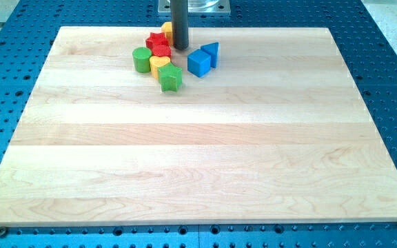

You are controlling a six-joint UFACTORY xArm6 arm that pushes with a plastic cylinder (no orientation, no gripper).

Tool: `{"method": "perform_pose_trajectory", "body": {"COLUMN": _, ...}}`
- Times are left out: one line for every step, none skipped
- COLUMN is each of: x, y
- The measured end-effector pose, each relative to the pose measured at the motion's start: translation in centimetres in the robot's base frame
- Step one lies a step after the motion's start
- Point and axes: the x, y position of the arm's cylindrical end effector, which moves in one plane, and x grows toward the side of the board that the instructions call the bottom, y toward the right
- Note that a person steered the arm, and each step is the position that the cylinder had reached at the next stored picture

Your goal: Separate the red star from the red circle

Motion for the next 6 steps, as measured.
{"method": "perform_pose_trajectory", "body": {"x": 1.1, "y": -2.8}}
{"method": "perform_pose_trajectory", "body": {"x": 2.7, "y": -4.8}}
{"method": "perform_pose_trajectory", "body": {"x": 3.8, "y": -4.8}}
{"method": "perform_pose_trajectory", "body": {"x": 5.2, "y": -2.7}}
{"method": "perform_pose_trajectory", "body": {"x": 5.2, "y": 0.2}}
{"method": "perform_pose_trajectory", "body": {"x": 7.2, "y": 0.3}}
